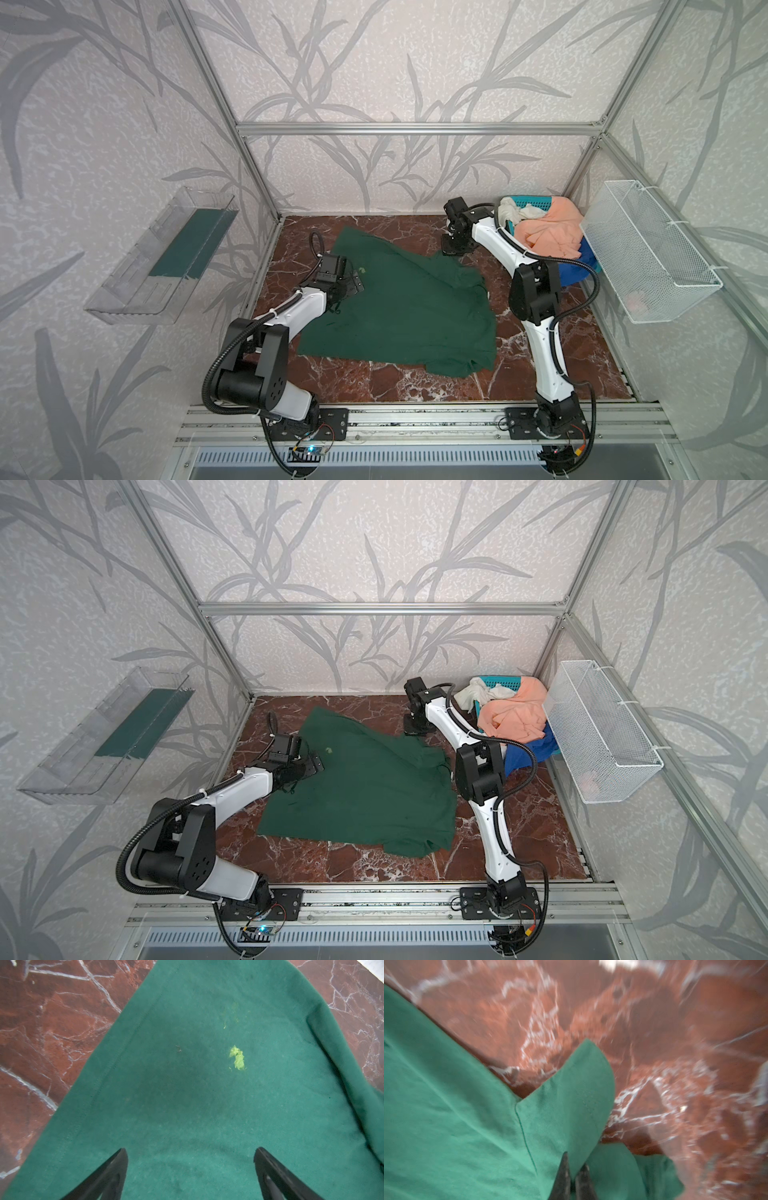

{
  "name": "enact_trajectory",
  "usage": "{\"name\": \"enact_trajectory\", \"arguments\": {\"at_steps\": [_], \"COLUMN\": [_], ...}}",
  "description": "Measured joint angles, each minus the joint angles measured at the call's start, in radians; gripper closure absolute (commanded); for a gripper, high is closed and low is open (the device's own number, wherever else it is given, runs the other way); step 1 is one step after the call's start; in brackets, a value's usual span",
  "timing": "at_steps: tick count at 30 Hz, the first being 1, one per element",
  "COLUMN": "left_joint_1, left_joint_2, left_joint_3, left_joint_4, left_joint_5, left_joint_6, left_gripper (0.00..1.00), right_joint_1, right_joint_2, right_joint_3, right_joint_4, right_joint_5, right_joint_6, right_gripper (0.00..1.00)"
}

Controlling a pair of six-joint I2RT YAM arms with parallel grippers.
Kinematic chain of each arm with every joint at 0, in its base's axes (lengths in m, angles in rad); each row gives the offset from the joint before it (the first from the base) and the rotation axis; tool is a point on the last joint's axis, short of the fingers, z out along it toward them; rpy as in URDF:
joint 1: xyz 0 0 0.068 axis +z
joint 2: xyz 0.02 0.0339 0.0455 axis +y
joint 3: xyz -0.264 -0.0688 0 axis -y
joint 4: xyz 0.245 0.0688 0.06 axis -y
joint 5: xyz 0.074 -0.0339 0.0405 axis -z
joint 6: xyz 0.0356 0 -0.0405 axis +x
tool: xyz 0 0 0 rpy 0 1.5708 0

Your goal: Fold and stack the t-shirts

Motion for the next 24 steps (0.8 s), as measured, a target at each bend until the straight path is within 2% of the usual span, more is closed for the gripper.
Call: {"name": "enact_trajectory", "arguments": {"at_steps": [8, 16, 18, 19, 20, 21, 22, 23, 24], "left_joint_1": [0.0, 0.0, 0.0, 0.0, 0.0, 0.0, 0.0, 0.0, 0.0], "left_joint_2": [0.027, 0.058, 0.065, 0.066, 0.066, 0.066, 0.066, 0.066, 0.066], "left_joint_3": [-0.009, -0.008, -0.007, -0.007, -0.005, -0.002, 0.002, 0.006, 0.01], "left_joint_4": [-0.005, -0.027, -0.035, -0.042, -0.05, -0.055, -0.061, -0.066, -0.069], "left_joint_5": [0.002, 0.001, 0.001, 0.0, -0.001, -0.002, -0.003, -0.003, -0.003], "left_joint_6": [-0.003, 0.004, 0.005, 0.005, 0.005, 0.005, 0.005, 0.005, 0.005], "left_gripper": [0.05, 0.05, 0.05, 0.05, 0.05, 0.05, 0.05, 0.05, 0.05], "right_joint_1": [-0.012, -0.016, -0.016, -0.016, -0.016, -0.016, -0.016, -0.018, -0.021], "right_joint_2": [0.224, 0.304, 0.308, 0.315, 0.325, 0.335, 0.345, 0.352, 0.355], "right_joint_3": [0.415, 0.415, 0.419, 0.43, 0.447, 0.467, 0.486, 0.504, 0.516], "right_joint_4": [-0.077, 0.031, 0.071, 0.089, 0.102, 0.115, 0.124, 0.127, 0.127], "right_joint_5": [0.109, 0.256, 0.295, 0.319, 0.339, 0.357, 0.374, 0.384, 0.386], "right_joint_6": [-0.068, -0.206, -0.245, -0.266, -0.277, -0.293, -0.305, -0.312, -0.316], "right_gripper": [1.0, 1.0, 0.97, 0.89, 0.76, 0.59, 0.36, 0.22, 0.15]}}
